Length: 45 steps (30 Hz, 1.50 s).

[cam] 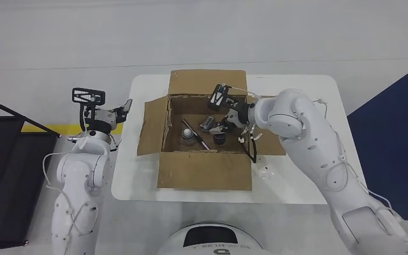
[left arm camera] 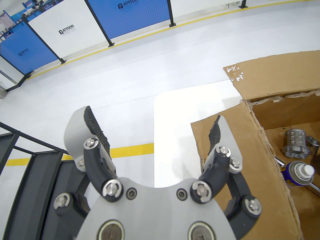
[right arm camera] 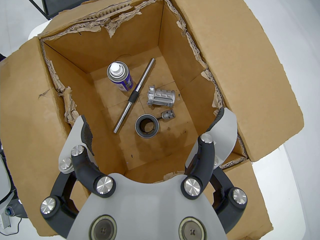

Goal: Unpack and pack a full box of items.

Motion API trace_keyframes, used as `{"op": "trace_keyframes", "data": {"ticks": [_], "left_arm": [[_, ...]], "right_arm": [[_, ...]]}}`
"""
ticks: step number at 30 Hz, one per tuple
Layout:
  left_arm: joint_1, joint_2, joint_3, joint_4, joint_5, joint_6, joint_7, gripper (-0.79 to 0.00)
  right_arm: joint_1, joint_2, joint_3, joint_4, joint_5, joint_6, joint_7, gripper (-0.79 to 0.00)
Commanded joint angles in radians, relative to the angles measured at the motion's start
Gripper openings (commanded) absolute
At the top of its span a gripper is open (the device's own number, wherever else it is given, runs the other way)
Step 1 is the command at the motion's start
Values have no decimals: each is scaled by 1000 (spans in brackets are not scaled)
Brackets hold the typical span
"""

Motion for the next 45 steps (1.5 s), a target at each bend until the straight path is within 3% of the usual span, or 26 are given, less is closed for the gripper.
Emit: {"op": "trace_keyframes", "data": {"ticks": [1, 11, 16, 30, 42, 44, 45], "left_arm": [[0, 0, 0, 0, 0, 0, 0, 0], [0, 0, 0, 0, 0, 0, 0, 0], [0, 0, 0, 0, 0, 0, 0, 0], [0, 0, 0, 0, 0, 0, 0, 0], [0, 0, 0, 0, 0, 0, 0, 0], [0, 0, 0, 0, 0, 0, 0, 0], [0, 0, 0, 0, 0, 0, 0, 0]], "right_arm": [[0, 0, 0, 0, 0, 0, 0, 0], [-5, -1, -11, 15, -18, 20, -2, 0], [61, -32, -146, 72, -80, 105, 80, 0], [142, -99, -315, 265, -59, 324, 178, 0], [246, -187, -444, 493, -27, 359, 171, 0], [259, -201, -458, 517, -23, 366, 172, -363], [264, -207, -463, 525, -20, 368, 171, -409]]}}
